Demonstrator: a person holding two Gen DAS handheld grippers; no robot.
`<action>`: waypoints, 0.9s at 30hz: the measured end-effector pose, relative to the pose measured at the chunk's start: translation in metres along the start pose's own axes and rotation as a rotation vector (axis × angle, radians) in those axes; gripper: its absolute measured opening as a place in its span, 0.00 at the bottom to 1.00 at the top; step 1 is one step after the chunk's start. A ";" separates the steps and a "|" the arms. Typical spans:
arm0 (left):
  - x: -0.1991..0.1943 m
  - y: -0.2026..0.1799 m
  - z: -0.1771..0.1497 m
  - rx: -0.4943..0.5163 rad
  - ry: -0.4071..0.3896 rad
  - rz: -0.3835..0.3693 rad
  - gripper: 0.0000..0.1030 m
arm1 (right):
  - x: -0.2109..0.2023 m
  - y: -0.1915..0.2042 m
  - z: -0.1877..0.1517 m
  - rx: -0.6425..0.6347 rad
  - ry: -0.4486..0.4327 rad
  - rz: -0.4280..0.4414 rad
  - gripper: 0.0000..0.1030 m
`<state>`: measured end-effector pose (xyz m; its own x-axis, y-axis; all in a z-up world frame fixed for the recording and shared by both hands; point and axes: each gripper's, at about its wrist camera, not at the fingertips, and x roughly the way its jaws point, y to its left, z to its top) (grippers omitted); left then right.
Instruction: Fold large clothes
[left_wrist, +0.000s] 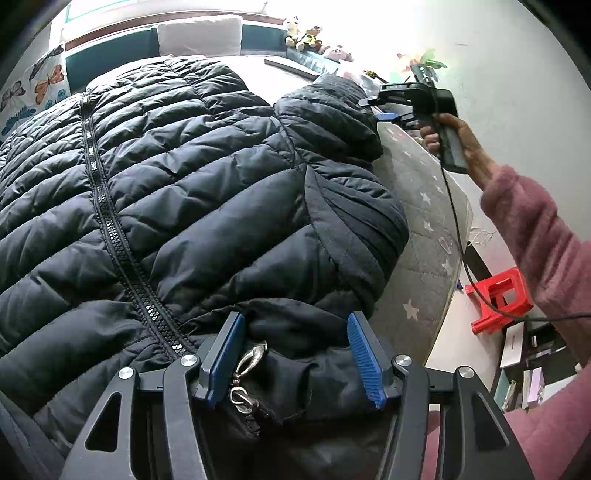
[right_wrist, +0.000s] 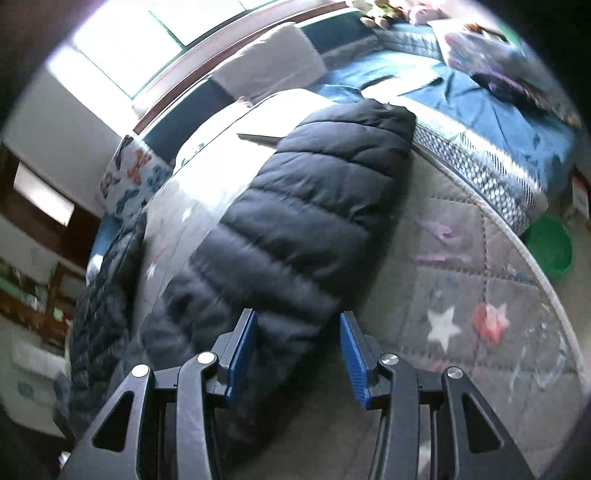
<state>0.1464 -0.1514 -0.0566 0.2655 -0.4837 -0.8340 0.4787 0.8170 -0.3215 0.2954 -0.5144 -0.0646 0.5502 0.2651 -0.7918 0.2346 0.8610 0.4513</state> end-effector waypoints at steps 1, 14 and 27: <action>0.000 0.001 0.000 -0.003 0.002 -0.004 0.60 | 0.002 -0.006 0.002 0.021 0.006 0.015 0.49; -0.017 0.006 0.008 -0.026 0.002 -0.023 0.60 | 0.003 -0.009 0.029 0.125 -0.096 0.126 0.13; -0.093 0.062 -0.015 -0.190 -0.190 0.100 0.60 | -0.105 0.146 0.016 -0.280 -0.271 0.148 0.12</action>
<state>0.1390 -0.0511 -0.0051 0.4639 -0.4332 -0.7728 0.2819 0.8991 -0.3348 0.2842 -0.4239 0.0912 0.7614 0.3033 -0.5729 -0.0691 0.9167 0.3935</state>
